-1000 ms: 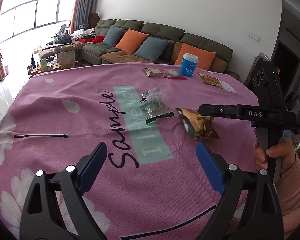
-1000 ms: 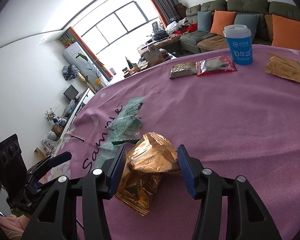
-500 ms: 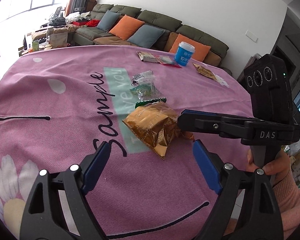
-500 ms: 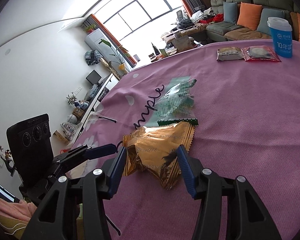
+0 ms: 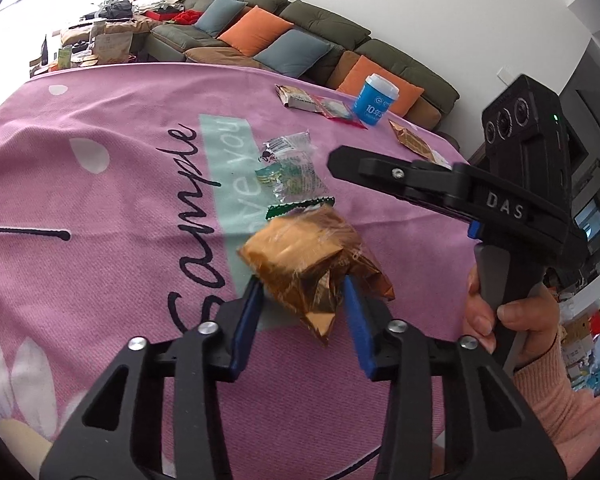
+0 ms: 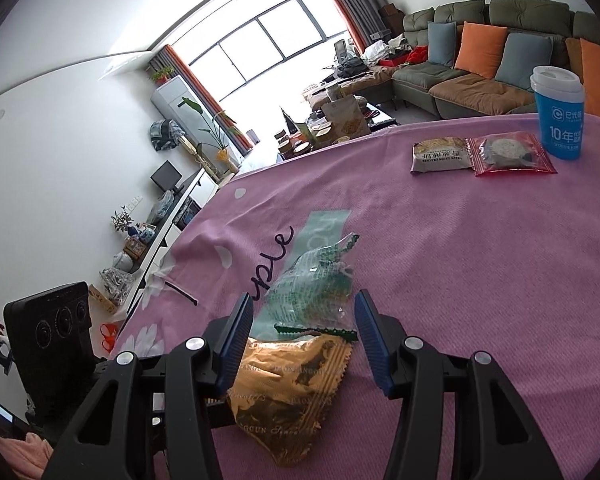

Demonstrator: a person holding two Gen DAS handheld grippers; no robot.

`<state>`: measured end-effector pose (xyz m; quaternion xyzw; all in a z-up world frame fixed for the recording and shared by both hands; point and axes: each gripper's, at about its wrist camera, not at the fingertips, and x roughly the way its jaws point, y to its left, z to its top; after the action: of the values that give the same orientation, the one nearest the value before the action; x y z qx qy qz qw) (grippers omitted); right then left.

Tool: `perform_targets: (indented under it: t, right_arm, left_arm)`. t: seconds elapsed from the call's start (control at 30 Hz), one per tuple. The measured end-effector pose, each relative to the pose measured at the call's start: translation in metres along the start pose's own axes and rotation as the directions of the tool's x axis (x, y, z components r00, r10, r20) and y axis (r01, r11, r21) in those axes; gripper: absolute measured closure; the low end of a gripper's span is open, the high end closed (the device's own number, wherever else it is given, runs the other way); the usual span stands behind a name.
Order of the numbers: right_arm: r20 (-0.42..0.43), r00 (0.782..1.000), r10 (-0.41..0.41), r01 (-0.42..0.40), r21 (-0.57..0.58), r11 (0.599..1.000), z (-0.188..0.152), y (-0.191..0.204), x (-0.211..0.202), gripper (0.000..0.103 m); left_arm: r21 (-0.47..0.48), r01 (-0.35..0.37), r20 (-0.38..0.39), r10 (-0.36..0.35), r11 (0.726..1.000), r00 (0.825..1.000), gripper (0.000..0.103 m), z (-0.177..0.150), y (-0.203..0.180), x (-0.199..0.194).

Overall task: Collect trash
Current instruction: 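Grasp the brown foil bag with the left gripper while the right gripper grasps the clear green-striped wrapper, then carry the brown foil bag and clear wrapper over the teal bin with both grippers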

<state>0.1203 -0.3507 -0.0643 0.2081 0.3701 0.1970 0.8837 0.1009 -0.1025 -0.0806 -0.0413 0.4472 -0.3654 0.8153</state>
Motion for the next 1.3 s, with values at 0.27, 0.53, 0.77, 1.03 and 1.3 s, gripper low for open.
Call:
perform_targets:
  t: [0.27, 0.53, 0.77, 1.03, 1.3]
  right_arm:
    - [-0.054, 0.998, -0.024, 0.023, -0.026, 0.999, 0.005, 0.003, 0.023, 0.065]
    - [-0.035, 0.999, -0.025, 0.024, -0.03, 0.999, 0.003, 0.004, 0.017, 0.09]
    - [0.003, 1.0, -0.029, 0.029, -0.031, 0.999, 0.004, 0.01, 0.012, 0.098]
    - [0.037, 0.999, 0.004, -0.003, -0.042, 0.999, 0.002, 0.024, 0.001, 0.099]
    - [0.041, 0.998, 0.052, -0.05, -0.065, 0.997, -0.004, 0.045, -0.002, 0.099]
  left_arm:
    - [0.014, -0.024, 0.019, 0.024, 1.0, 1.0, 0.076, -0.002, 0.001, -0.002]
    - [0.021, -0.078, 0.057, 0.076, 0.997, 0.995, 0.076, -0.007, 0.008, -0.018]
    - [0.016, -0.124, 0.099, 0.122, 0.992, 0.988, 0.076, -0.012, 0.016, -0.041]
    - [-0.013, -0.176, 0.145, 0.176, 0.984, 0.974, 0.076, -0.023, 0.031, -0.073]
    - [-0.064, -0.22, 0.177, 0.228, 0.973, 0.957, 0.076, -0.033, 0.051, -0.102]
